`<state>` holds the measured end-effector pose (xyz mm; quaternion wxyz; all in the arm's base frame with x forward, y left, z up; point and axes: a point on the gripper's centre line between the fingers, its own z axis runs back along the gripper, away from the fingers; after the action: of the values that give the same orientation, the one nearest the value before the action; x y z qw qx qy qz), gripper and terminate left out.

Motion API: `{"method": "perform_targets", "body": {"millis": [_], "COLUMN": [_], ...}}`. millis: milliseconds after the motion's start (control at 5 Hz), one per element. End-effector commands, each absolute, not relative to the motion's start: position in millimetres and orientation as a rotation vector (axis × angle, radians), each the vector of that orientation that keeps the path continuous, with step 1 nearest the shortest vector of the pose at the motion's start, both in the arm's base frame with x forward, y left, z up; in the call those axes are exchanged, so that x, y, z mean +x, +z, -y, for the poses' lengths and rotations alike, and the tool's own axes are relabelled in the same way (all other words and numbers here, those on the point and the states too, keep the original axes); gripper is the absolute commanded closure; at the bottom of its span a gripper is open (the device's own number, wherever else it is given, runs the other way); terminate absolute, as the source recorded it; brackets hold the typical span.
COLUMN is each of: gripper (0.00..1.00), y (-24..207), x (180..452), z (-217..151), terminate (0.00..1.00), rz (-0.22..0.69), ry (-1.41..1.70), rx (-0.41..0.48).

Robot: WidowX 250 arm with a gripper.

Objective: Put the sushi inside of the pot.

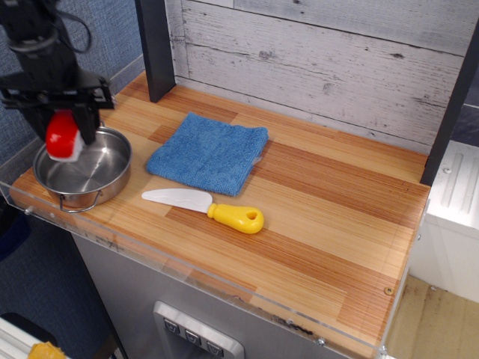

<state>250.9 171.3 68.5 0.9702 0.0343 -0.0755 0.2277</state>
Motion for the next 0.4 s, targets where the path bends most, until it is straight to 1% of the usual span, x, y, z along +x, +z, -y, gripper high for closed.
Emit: {"method": "perform_targets", "body": {"millis": [0, 200], "gripper": [1.00, 1.00], "y": [49.8, 40.6], "x": [254.5, 255.3], "z": [-175.1, -178.0], "terminate": [0.00, 0.00], "rz": [0.132, 0.128], "ry": [0.458, 0.456], "rx": [0.095, 0.097]}}
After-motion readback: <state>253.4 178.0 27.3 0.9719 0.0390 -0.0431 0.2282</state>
